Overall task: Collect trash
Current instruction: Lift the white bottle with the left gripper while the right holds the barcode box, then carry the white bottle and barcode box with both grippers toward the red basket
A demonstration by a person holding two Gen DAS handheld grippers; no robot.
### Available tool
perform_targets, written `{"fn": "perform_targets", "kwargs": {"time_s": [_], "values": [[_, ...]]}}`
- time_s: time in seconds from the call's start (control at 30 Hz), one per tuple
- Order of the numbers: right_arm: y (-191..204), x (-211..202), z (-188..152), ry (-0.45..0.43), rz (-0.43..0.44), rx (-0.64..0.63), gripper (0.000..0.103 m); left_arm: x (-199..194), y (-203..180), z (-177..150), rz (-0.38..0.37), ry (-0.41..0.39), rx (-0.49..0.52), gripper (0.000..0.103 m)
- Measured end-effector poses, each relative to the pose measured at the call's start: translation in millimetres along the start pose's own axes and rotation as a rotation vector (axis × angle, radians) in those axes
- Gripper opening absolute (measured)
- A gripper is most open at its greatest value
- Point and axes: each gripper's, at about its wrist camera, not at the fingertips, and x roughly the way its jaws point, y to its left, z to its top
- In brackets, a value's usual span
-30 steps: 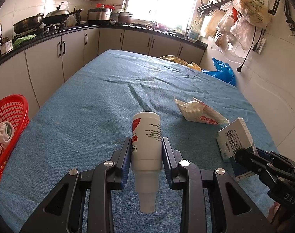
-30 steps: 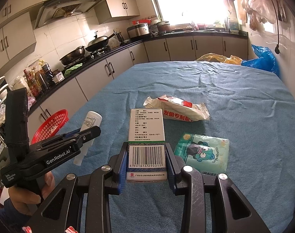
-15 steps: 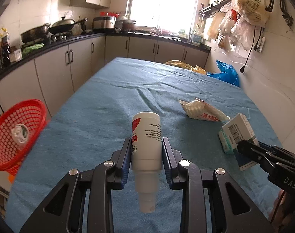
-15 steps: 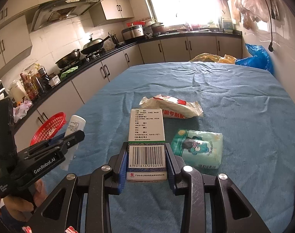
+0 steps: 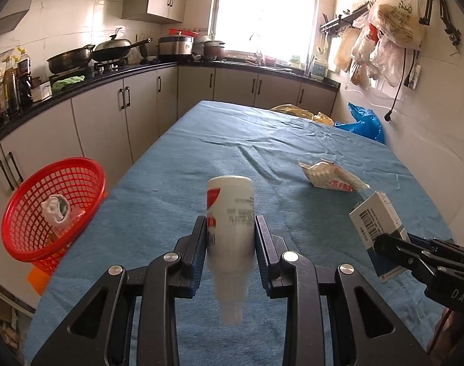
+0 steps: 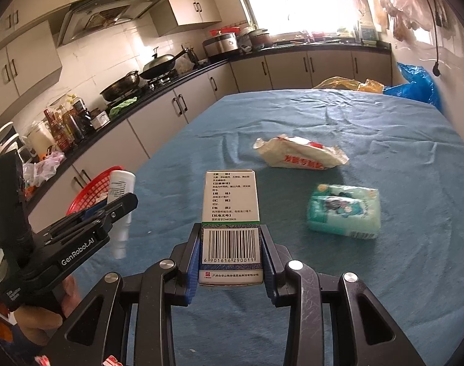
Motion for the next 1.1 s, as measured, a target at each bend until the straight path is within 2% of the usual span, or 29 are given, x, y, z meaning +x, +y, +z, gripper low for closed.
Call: {"fn": "perform_targets", "kwargs": {"time_s": [0.83,1.1], "values": [[53.9,12.3,2.6,0.042,0.016,-0.094,0.037,-20.0,36.5,-0.1,-0.001,-0.038,-0.081,0.029],[58.3,17.4,5.3,0.047,0.031,-0.097,0.037,-24.3,46.1,1.6,-0.006,-0.053,-0.102,0.029]]}}
